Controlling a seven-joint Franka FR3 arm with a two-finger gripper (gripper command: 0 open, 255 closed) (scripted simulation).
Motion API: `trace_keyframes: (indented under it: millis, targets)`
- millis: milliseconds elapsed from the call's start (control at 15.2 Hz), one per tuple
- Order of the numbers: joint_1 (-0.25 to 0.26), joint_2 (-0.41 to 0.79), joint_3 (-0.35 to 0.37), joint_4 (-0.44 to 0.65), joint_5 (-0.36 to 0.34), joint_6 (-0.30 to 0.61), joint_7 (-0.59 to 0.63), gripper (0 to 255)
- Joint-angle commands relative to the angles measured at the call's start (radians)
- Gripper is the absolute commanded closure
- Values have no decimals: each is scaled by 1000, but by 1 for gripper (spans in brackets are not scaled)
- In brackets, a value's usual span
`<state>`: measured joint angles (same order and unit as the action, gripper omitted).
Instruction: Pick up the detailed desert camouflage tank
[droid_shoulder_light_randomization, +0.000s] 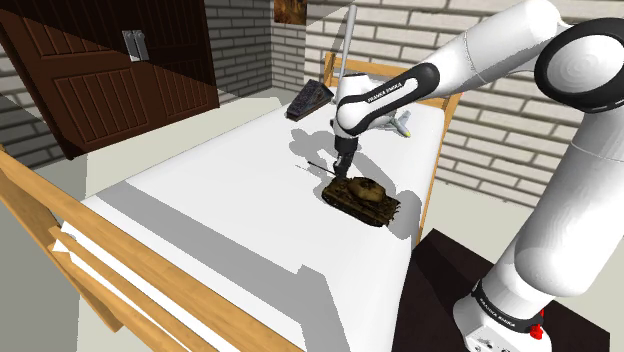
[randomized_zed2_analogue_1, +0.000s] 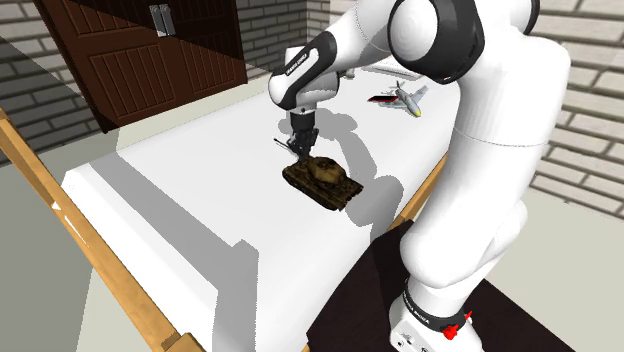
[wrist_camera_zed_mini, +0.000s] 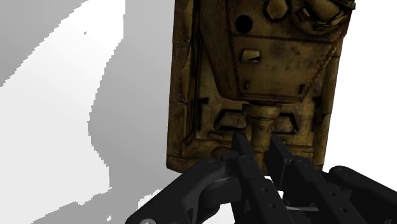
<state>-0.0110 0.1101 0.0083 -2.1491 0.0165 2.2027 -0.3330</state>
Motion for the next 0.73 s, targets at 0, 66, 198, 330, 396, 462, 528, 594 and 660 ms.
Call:
trace_keyframes:
  millis: [0, 66, 198, 330, 396, 462, 528, 594, 660]
  targets:
    - [0, -13, 0, 13, 0, -25, 0, 255]
    - [0, -20, 0, 19, 0, -37, 0, 255]
    - [0, -33, 0, 31, 0, -63, 0, 255]
    - [0, -46, 0, 44, 0, -88, 1, 255]
    - [0, -52, 0, 51, -1, -101, 1, 255]
    - [0, -58, 0, 58, -1, -114, 1, 255]
    - [0, -64, 0, 65, -1, -127, 1, 255]
    - [0, -69, 0, 72, -1, -140, 1, 255]
    - [0, -74, 0, 80, -1, -153, 1, 255]
